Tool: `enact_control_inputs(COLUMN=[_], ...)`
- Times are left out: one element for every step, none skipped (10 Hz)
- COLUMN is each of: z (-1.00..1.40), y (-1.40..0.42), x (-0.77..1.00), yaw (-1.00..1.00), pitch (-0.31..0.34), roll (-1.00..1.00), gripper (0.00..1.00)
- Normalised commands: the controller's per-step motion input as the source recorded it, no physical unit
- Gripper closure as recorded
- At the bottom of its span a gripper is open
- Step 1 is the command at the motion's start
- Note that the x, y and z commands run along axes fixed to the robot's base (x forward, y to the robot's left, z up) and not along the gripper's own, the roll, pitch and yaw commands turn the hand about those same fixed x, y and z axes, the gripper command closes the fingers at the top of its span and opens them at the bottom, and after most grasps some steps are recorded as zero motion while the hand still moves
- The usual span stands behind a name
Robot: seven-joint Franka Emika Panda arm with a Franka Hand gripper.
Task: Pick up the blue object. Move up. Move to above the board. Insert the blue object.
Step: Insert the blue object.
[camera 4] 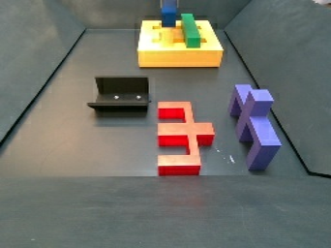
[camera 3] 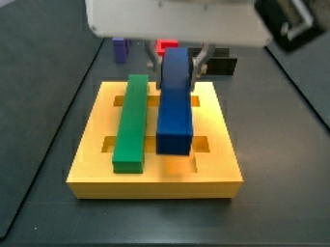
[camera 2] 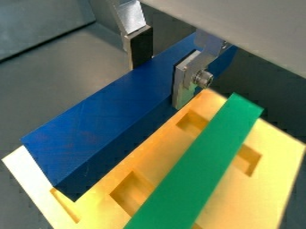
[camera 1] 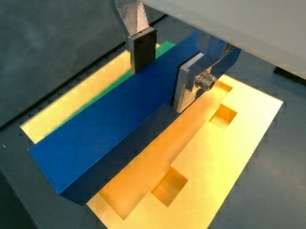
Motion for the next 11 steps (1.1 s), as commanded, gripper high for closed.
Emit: enact_control_inputs(z=[-0.47, -0.4, -0.34, -0.48, -0.39, -0.16, -0.09, 0.0, 0.0, -0.07, -0.11], y=[-0.1, -0.03, 0.0, 0.0, 0.01, 0.09, 0.17, 0.24, 0.19, 0.17, 0.13], x=[0.16, 0.25, 0.19, 0.0, -0.03, 0.0, 0.0, -0.05, 0.0, 0.0, 0.01], yaw=[0.0, 0.01, 0.0, 0.0, 0.0, 0.0, 0.0, 0.0, 0.0, 0.0, 0.02], pitch=[0.003, 0.0, 0.0, -0.106, -0.174, -0.187, -0.193, -0.187, -0.156, -0.084, -0.061], roll=[0.26, 0.24, 0.15, 0.0, -0.08, -0.08, -0.07, -0.07, -0.02, 0.0, 0.01], gripper=[1.0, 1.0, 1.0, 1.0, 1.0, 1.0, 1.0, 1.0, 1.0, 1.0, 1.0])
